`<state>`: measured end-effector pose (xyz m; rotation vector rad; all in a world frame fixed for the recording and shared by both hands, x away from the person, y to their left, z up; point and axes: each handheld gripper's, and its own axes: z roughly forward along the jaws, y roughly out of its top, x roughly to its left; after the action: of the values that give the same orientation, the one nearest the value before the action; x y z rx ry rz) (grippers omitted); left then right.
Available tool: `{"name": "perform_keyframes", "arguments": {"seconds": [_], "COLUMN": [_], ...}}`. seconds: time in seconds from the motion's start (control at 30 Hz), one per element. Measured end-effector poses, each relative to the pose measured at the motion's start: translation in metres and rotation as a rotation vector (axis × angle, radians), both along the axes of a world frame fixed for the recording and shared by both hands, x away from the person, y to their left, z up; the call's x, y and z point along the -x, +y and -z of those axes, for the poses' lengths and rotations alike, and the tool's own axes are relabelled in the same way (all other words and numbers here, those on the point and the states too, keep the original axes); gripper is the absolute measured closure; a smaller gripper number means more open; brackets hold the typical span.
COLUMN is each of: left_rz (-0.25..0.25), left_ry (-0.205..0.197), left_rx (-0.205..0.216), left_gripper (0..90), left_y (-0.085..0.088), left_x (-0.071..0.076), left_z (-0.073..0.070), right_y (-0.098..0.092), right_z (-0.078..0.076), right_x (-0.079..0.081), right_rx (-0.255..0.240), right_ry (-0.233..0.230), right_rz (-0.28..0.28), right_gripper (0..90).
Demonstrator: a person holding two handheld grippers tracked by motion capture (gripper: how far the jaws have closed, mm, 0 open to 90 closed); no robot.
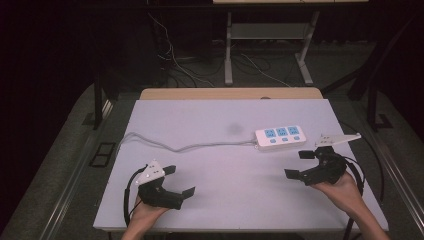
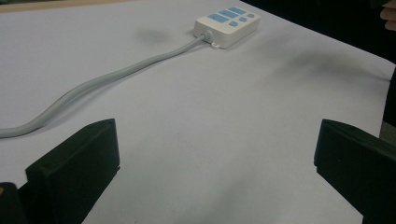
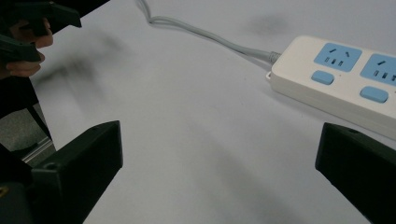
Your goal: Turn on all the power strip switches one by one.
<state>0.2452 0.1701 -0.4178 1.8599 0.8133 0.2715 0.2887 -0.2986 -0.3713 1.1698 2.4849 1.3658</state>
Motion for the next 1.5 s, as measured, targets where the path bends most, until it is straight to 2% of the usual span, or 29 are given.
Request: {"name": "perform_keyframes", "arguments": {"seconds": [0.4, 0.77, 1.03, 1.5], "left_rz": [0.001, 0.005, 0.007, 0.009], "left_ry": [0.001, 0.005, 0.000, 0.007], "left_rx": [0.001, 0.008, 0.016, 0.013], "left_gripper": [0.0, 0.0, 0.0, 0.0], "left_y": [0.001, -0.001, -0.001, -0.002], "left_x": [-0.001, -0.002, -0.003, -0.004], "left_z": [0.000, 0.001, 0.001, 0.002], "right_y": [0.004, 0.007, 0.005, 0.006], "right_z": [-0.017, -0.020, -0.020, -0.029], "right_x": [-0.022, -0.040, -0.057, -0.087], "right_rx": [0.024, 0.040, 0.056, 0.076], "right_ry": [0.002, 0.022, 0.041, 0.036], "right_rz": [-0.024, -0.033, -0.016, -0.003], "right_gripper": [0.5, 0.5, 0.5, 0.6]}}
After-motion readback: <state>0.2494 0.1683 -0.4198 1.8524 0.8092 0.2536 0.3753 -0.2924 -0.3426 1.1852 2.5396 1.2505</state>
